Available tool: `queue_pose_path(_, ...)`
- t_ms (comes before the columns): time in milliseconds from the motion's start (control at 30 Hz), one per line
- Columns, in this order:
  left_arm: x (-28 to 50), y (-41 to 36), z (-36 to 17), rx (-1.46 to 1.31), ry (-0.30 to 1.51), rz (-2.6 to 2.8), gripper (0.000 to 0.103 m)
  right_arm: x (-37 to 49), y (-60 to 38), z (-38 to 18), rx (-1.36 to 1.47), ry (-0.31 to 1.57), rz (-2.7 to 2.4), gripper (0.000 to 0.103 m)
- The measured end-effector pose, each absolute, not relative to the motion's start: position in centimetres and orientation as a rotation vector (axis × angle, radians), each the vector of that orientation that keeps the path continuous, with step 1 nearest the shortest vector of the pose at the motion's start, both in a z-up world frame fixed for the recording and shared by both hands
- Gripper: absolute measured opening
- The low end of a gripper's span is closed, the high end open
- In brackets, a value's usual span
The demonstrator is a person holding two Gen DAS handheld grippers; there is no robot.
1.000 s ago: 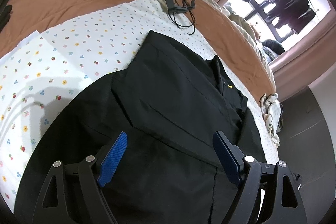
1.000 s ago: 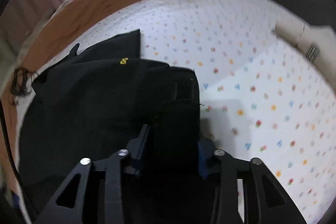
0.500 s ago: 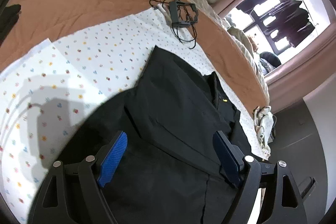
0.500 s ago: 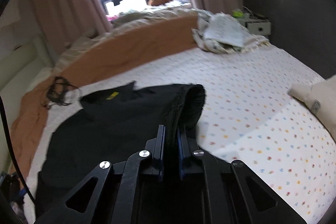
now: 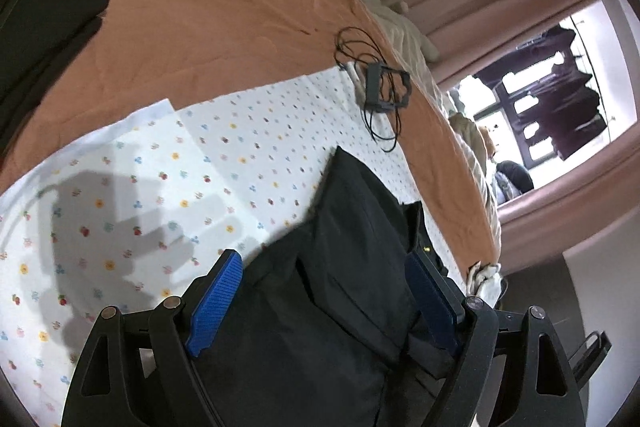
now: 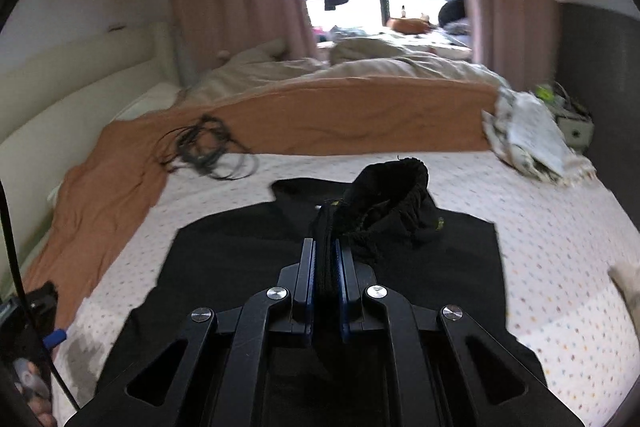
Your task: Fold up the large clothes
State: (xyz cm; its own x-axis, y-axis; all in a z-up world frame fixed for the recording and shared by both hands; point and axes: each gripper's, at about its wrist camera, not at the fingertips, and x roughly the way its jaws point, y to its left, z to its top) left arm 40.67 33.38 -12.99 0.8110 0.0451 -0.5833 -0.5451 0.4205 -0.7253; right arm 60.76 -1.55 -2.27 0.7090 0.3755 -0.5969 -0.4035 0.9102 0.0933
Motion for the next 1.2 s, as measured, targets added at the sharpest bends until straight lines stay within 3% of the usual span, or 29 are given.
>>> queue_pose_path(367,39.7,34.7,-13.5,-1.12,0.534,0.4,0.084,59.9,8.8,-3.4,-0.102,0.726,0.568,0.011)
queue_pose_path(467,39.5,34.8,-13.6,-1.113,0.54,0.405,0.084,59.4,10.8,-4.5,-0.062,0.785,0.65,0.019)
queue_pose_path(500,39.5,34.9,-13.6,-1.112,0.542,0.406,0.084,59.0,11.1,-4.8,-0.046,0.799,0.68,0.032)
queue_pose_path(533,39.4,35.0,-13.6,-1.113,0.543,0.409,0.084,58.7,11.1,-4.9,-0.037,0.799,0.689,0.051)
queue_pose_path(600,39.2,35.1,-13.5,-1.113,0.534,0.414,0.084,58.2,10.4,-5.3,-0.022,0.78,0.684,0.071)
queue_pose_path(1200,43.9,31.8,-12.1,-0.931,0.57,0.356,0.084,61.7,-12.5,-11.9,0.402,0.873,0.331,0.072)
